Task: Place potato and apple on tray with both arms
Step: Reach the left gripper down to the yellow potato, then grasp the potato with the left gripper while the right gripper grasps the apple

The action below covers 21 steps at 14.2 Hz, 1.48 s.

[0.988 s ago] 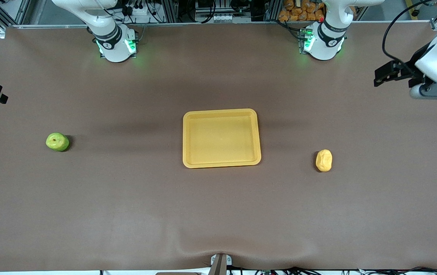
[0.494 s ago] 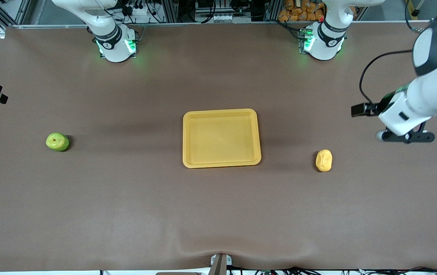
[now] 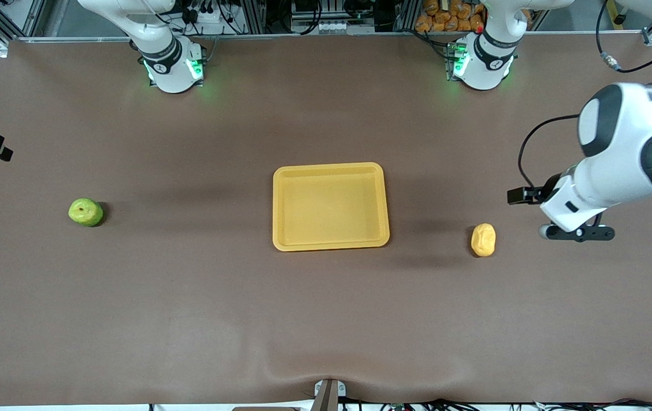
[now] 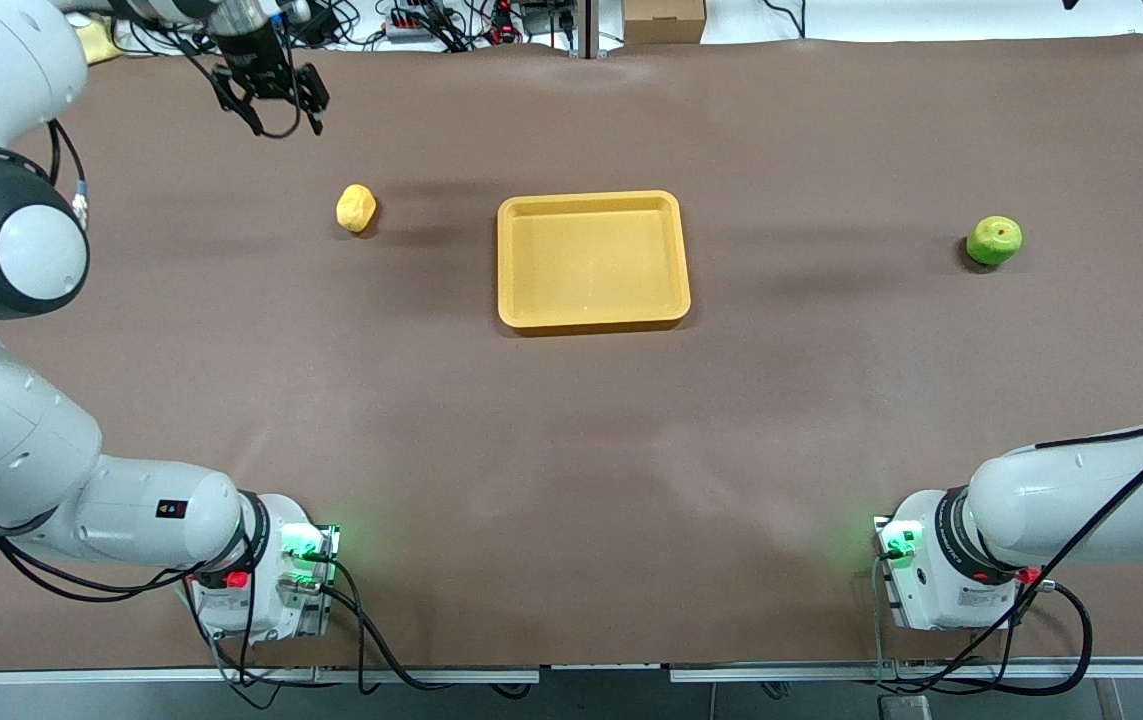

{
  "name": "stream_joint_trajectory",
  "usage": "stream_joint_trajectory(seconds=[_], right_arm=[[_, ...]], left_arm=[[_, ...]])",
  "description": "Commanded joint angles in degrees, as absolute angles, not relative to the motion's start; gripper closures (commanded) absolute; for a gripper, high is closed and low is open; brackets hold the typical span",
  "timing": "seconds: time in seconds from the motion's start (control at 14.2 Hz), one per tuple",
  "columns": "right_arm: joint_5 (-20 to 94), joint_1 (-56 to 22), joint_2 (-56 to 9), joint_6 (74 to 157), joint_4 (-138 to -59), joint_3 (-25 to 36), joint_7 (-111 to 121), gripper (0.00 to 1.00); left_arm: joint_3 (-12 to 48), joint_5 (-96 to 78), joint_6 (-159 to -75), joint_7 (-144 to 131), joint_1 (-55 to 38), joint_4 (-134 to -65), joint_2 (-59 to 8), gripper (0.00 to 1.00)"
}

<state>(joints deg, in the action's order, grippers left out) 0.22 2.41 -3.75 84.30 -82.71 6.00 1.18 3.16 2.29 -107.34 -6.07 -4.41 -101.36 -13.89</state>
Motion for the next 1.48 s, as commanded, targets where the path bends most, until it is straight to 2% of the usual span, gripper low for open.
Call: stream_joint_trajectory(seconds=[0.0, 0.35, 0.63, 0.99, 1.34, 1.41], right_arm=[[0.2, 4.2, -4.7, 84.1, -81.9, 5.2, 1.1, 0.00], [0.2, 5.5, -6.8, 83.7, -82.1, 5.1, 1.1, 0.00], [0.3, 5.0, -7.6, 83.8, -82.1, 5.1, 1.1, 0.00], [0.2, 5.7, -12.2, 84.8, -82.1, 5.1, 1.7, 0.00], [-0.6, 6.2, -17.2, 86.0, -82.0, 5.2, 3.0, 0.00], [-0.7, 6.5, -18.4, 86.7, -82.0, 5.2, 3.0, 0.00]], left_arm=[[3.2, 3.4, -117.6, -6.7, -3.6, -108.5, -13.4, 0.00], [3.3, 3.3, -134.9, -6.9, -3.8, -115.7, -17.9, 0.00], [3.3, 3.3, -140.5, -6.8, -4.1, -115.7, -23.5, 0.00], [3.3, 3.3, -145.7, -6.8, -4.5, -115.0, -28.5, 0.00], [3.2, 3.4, -146.7, -6.1, -4.6, -114.7, -30.1, 0.00], [3.2, 3.4, -146.7, -6.1, -4.6, -114.3, -30.5, 0.21]])
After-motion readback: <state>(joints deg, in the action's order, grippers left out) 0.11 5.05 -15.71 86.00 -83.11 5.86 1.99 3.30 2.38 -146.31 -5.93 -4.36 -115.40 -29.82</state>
